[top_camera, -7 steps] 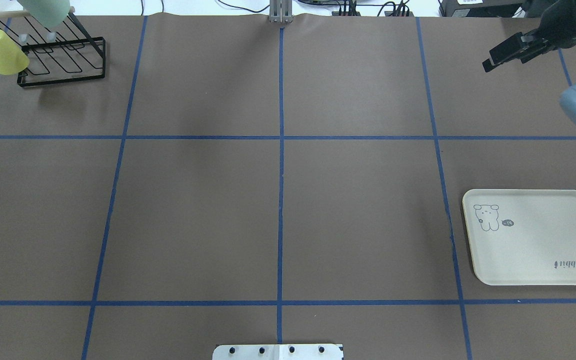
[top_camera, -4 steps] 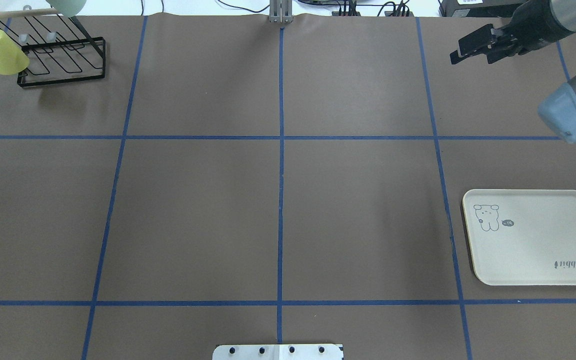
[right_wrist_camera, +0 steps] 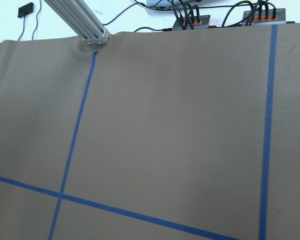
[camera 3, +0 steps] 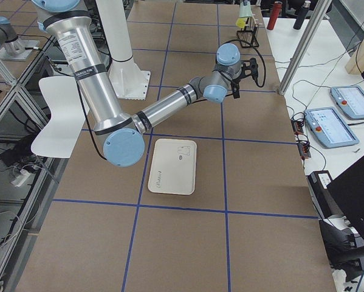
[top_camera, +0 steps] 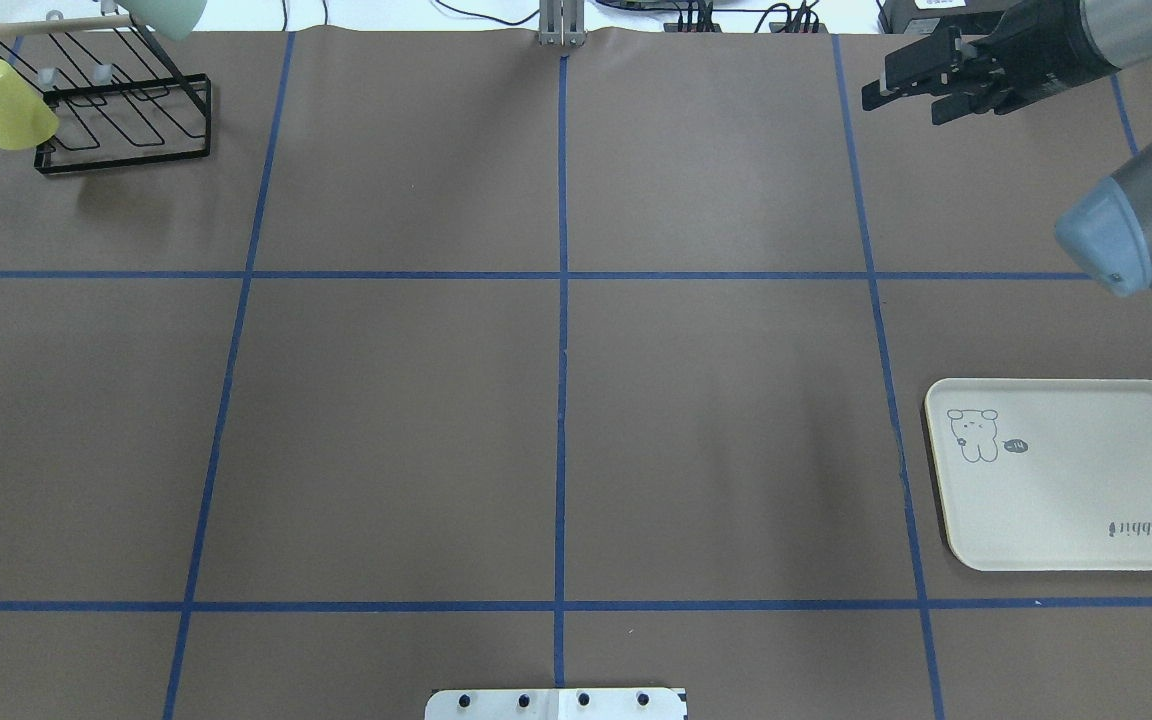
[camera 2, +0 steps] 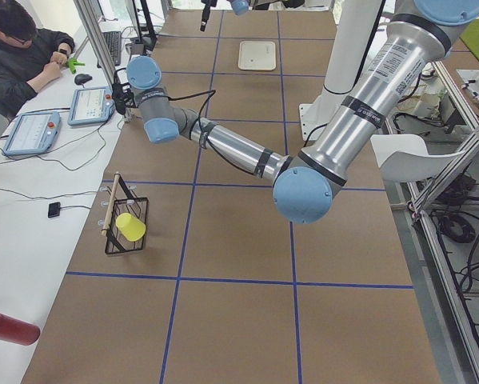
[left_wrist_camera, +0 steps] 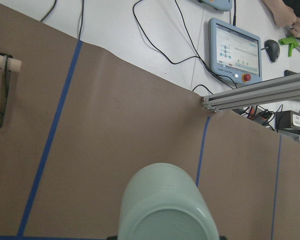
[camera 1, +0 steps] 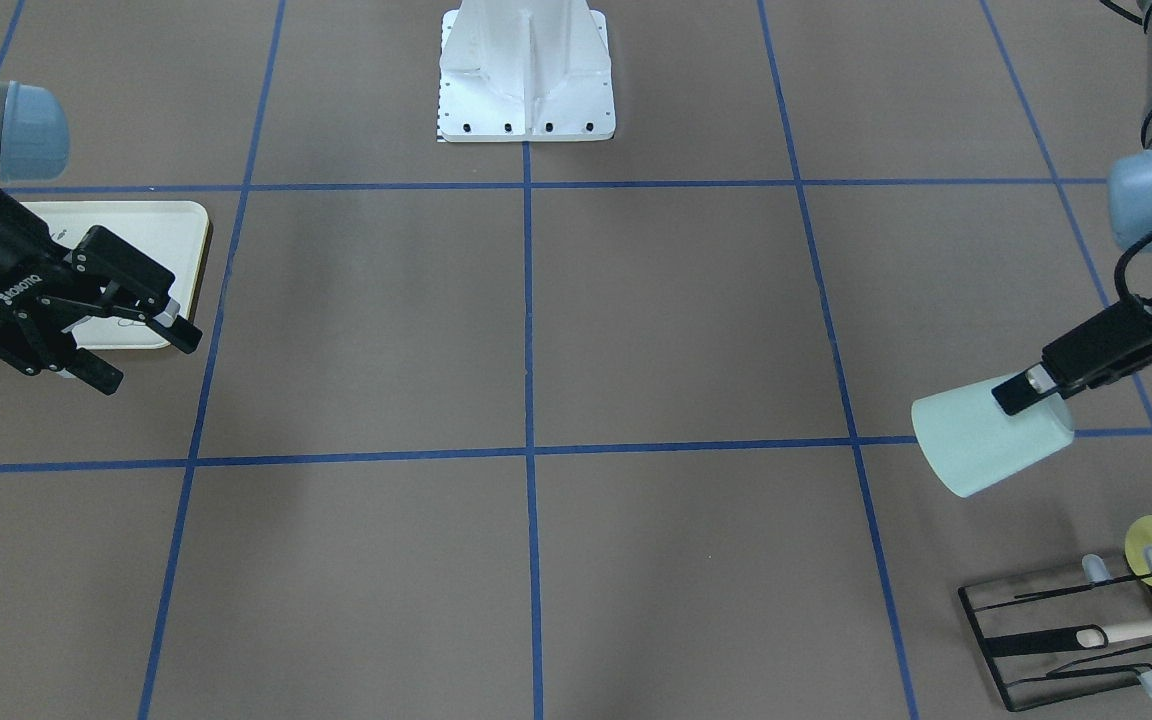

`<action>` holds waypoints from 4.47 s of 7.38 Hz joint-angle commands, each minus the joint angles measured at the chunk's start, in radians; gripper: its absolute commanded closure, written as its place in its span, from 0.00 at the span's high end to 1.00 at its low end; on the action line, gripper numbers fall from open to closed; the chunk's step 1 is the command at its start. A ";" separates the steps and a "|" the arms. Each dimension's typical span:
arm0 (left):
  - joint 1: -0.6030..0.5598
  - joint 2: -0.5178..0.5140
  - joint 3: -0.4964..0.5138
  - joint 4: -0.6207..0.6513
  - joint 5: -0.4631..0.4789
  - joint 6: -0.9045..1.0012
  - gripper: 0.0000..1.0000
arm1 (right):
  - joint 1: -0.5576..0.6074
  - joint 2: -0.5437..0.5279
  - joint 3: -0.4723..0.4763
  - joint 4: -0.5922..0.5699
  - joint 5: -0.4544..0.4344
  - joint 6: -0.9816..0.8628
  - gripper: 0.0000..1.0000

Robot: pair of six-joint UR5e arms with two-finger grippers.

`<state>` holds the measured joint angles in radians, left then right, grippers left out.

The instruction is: Left arm grabs green cup and hands to right arm on tray

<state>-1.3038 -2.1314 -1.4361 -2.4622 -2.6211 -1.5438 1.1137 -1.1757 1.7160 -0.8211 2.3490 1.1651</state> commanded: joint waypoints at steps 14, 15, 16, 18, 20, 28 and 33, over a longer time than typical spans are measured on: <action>0.373 0.100 -0.325 -0.806 0.286 -1.039 0.00 | -0.520 0.007 0.033 1.041 -0.579 0.697 1.00; 0.386 0.102 -0.320 -0.864 0.327 -1.062 0.00 | -0.553 -0.001 0.030 1.116 -0.627 0.706 1.00; 0.388 0.107 -0.314 -0.889 0.341 -1.069 0.00 | -0.578 -0.001 0.033 1.160 -0.660 0.708 1.00; 0.408 0.108 -0.308 -0.888 0.340 -1.066 0.00 | -0.589 0.008 0.034 1.157 -0.694 0.709 0.99; 0.437 0.107 -0.313 -0.886 0.342 -1.062 0.00 | -0.613 0.014 0.034 1.121 -0.697 0.732 0.97; 0.486 0.105 -0.320 -0.879 0.340 -1.055 0.00 | -0.643 0.083 0.094 0.947 -0.764 1.085 0.96; 0.520 0.102 -0.320 -0.879 0.337 -1.053 0.00 | -0.649 0.113 0.093 0.892 -0.772 1.082 0.97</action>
<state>-0.7972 -2.0304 -1.7569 -3.3410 -2.2837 -2.5982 0.4668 -1.0644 1.8099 0.0731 1.5777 2.2485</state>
